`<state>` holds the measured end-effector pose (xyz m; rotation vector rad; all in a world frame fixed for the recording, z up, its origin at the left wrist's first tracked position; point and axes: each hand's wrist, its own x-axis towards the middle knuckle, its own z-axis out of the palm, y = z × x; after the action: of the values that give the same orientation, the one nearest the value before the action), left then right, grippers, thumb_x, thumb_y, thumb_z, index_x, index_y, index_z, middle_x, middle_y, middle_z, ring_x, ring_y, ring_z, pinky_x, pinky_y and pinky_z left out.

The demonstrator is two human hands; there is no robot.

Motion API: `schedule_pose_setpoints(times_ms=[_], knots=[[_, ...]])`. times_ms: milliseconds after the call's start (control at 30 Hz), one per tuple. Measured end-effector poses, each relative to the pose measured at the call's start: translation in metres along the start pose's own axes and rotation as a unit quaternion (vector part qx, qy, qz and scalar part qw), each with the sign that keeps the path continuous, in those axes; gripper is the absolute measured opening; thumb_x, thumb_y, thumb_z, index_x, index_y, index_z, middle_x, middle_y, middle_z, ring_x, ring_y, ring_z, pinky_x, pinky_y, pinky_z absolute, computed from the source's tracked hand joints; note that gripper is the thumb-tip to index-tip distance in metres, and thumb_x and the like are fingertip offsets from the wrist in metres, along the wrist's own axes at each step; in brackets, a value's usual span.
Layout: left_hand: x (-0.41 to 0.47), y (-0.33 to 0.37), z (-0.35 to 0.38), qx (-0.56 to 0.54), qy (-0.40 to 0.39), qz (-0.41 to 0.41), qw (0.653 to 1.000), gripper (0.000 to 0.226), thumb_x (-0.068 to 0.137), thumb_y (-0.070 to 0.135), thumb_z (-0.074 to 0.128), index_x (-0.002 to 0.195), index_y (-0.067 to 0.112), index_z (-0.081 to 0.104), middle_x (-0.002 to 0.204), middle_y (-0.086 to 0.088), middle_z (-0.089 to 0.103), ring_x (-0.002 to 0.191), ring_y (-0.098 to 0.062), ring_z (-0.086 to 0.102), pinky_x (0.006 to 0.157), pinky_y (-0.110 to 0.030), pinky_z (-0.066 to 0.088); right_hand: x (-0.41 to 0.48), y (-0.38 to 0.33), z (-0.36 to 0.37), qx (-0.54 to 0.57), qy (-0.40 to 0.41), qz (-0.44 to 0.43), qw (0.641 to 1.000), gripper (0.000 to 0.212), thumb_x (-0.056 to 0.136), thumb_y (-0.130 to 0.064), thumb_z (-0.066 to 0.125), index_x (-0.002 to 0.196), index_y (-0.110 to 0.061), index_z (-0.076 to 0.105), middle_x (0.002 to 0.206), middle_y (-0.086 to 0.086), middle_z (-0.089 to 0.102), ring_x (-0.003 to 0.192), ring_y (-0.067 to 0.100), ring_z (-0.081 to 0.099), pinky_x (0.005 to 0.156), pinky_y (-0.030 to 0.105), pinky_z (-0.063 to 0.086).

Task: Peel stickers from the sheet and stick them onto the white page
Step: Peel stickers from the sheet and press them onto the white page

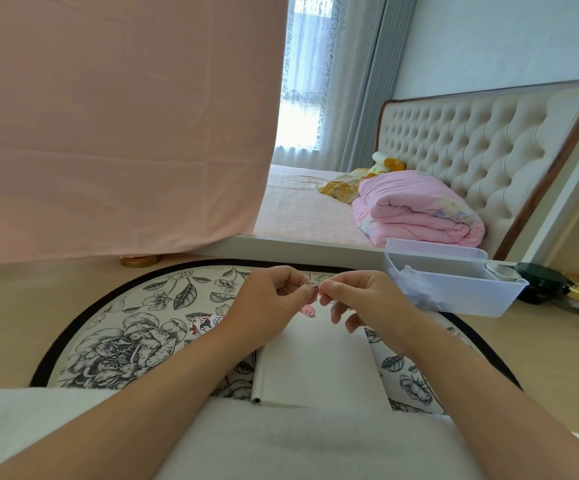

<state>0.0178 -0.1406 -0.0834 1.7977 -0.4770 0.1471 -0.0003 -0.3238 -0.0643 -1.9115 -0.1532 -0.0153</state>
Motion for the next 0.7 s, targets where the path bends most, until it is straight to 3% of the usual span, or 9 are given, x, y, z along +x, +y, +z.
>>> schedule_pose_setpoints(times_ms=[167, 333, 467, 600, 700], knots=[[0.0025, -0.0026, -0.0003, -0.005, 0.0, -0.006, 1.0, 0.01, 0.089, 0.011, 0.07, 0.079, 0.011, 0.073, 0.074, -0.001, 0.074, 0.063, 0.001, 0.065, 0.068, -0.031, 0.052, -0.0005, -0.002, 0.002, -0.011, -0.005, -0.025, 1.0, 0.013, 0.095, -0.016, 0.066, 0.094, -0.008, 0.077, 0.081, 0.002, 0.072, 0.064, 0.017, 0.063, 0.048, 0.026, 0.046], [0.0011, -0.0016, -0.0006, 0.008, -0.01, -0.003, 1.0, 0.011, 0.089, 0.012, 0.069, 0.079, 0.012, 0.073, 0.069, 0.002, 0.074, 0.055, 0.003, 0.054, 0.055, -0.011, 0.039, -0.0008, -0.0027, 0.0018, -0.084, 0.024, -0.058, 0.994, 0.012, 0.092, -0.012, 0.068, 0.085, -0.013, 0.078, 0.072, -0.001, 0.072, 0.057, 0.012, 0.062, 0.045, 0.023, 0.045], [-0.0008, -0.0002, -0.0001, 0.026, -0.013, 0.006, 1.0, 0.011, 0.089, 0.012, 0.068, 0.079, 0.011, 0.072, 0.072, -0.001, 0.075, 0.05, 0.003, 0.049, 0.052, -0.008, 0.035, 0.0007, -0.0038, 0.0026, -0.16, 0.044, -0.091, 0.982, 0.018, 0.09, -0.013, 0.069, 0.078, -0.022, 0.078, 0.07, 0.001, 0.073, 0.053, 0.009, 0.062, 0.05, 0.016, 0.042], [-0.0029, 0.0014, 0.0016, 0.042, -0.019, 0.012, 0.999, 0.012, 0.088, 0.011, 0.067, 0.077, 0.011, 0.072, 0.073, -0.001, 0.075, 0.048, 0.003, 0.05, 0.051, -0.007, 0.035, -0.0004, -0.0064, -0.0007, -0.191, 0.034, -0.098, 0.976, 0.019, 0.089, -0.014, 0.07, 0.078, -0.026, 0.081, 0.069, 0.002, 0.073, 0.053, 0.011, 0.056, 0.053, 0.023, 0.045], [-0.0035, 0.0013, 0.0023, 0.048, -0.022, 0.013, 0.998, 0.012, 0.087, 0.011, 0.067, 0.076, 0.011, 0.073, 0.072, 0.0, 0.075, 0.047, 0.004, 0.05, 0.051, -0.007, 0.034, -0.0021, -0.0082, -0.0009, -0.213, 0.037, -0.091, 0.972, 0.02, 0.087, -0.015, 0.069, 0.075, -0.027, 0.08, 0.057, -0.008, 0.066, 0.051, 0.013, 0.05, 0.048, 0.025, 0.042]])
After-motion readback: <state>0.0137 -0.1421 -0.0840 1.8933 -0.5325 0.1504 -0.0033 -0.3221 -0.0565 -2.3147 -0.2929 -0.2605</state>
